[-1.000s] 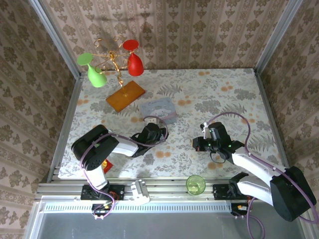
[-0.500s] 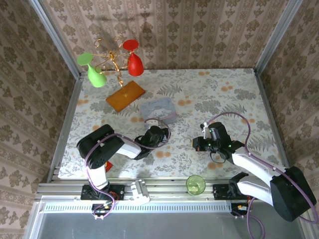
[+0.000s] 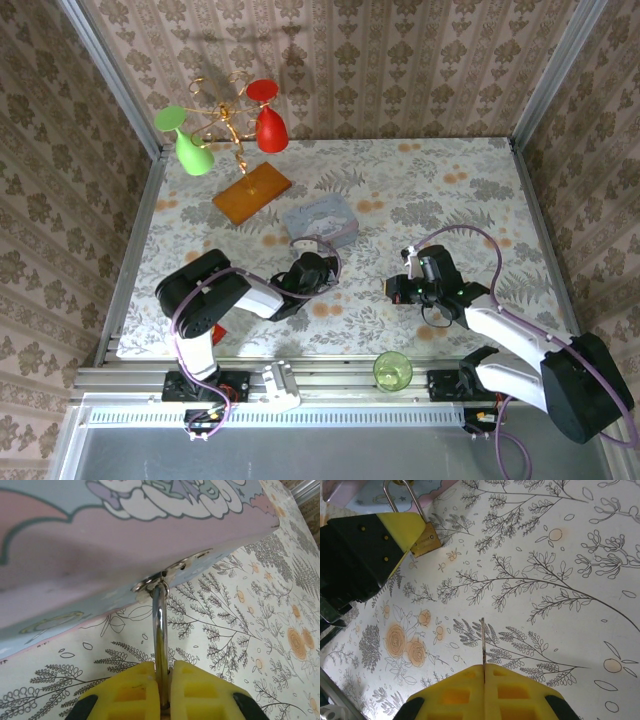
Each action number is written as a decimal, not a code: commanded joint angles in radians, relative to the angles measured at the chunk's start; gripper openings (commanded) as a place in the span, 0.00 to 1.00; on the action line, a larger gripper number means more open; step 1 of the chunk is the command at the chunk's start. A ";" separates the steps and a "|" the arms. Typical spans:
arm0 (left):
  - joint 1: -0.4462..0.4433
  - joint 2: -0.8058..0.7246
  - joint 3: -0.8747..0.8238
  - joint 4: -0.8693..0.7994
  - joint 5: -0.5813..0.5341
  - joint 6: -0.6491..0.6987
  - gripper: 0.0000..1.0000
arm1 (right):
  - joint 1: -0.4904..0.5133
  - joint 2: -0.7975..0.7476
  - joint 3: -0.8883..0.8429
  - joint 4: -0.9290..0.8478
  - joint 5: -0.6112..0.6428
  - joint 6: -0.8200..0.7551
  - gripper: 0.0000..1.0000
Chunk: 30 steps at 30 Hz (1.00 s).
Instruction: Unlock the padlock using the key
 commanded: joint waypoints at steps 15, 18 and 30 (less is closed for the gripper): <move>0.051 -0.069 -0.129 0.089 0.087 -0.238 0.00 | 0.063 0.270 0.149 0.191 -0.207 0.135 0.00; 0.047 -0.082 -0.151 0.136 0.064 -0.284 0.00 | 0.064 0.348 0.178 0.221 -0.273 0.163 0.00; 0.059 -0.028 -0.237 0.494 0.045 -0.468 0.00 | 0.076 0.499 0.159 0.531 -0.417 0.334 0.00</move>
